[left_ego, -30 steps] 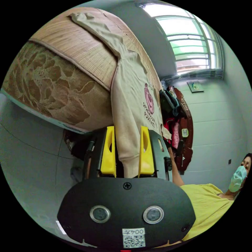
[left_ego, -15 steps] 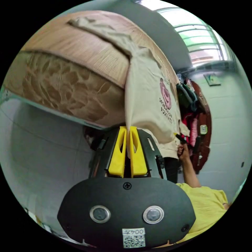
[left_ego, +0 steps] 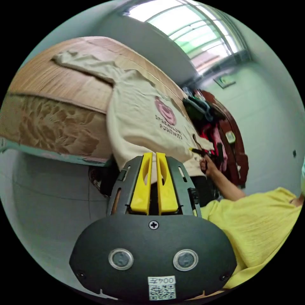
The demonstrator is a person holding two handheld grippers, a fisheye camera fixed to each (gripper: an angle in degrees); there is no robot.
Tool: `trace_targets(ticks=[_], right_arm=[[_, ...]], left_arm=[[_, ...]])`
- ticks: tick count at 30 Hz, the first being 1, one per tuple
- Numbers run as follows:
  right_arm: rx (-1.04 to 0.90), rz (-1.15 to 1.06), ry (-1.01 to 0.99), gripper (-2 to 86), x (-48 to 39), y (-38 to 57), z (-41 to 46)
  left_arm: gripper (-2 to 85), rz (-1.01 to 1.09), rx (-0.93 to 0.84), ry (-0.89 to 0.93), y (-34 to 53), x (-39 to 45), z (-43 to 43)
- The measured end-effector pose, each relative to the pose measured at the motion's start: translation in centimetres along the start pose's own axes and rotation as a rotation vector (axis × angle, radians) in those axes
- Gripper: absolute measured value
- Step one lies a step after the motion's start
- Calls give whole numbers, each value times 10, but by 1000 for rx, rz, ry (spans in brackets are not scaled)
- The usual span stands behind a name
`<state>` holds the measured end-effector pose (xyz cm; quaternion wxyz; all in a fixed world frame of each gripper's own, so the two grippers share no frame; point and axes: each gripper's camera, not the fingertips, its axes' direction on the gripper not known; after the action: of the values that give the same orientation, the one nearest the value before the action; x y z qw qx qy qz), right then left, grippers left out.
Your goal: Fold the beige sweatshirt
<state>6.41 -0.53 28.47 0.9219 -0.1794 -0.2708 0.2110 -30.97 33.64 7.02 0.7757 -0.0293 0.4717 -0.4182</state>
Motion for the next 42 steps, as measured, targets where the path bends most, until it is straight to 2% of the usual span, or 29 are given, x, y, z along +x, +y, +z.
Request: trace_targets(ticks=[2, 6, 14, 30, 42], right_arm=[[0, -2, 2, 119, -2, -2, 1], [1, -1, -2, 120, -4, -4, 2], [3, 6, -13, 117, -5, -9, 3], [-3, -5, 9, 117, -9, -18, 4], [-7, -13, 31, 116, -2, -24, -1]], left_arm=[[23, 92, -73, -114, 5, 32, 19], [21, 112, -109, -144, 12, 50, 38], [18, 223, -143, -314, 31, 95, 52], [22, 65, -95, -176, 52, 82, 46], [4, 138, -94, -301, 61, 98, 24]])
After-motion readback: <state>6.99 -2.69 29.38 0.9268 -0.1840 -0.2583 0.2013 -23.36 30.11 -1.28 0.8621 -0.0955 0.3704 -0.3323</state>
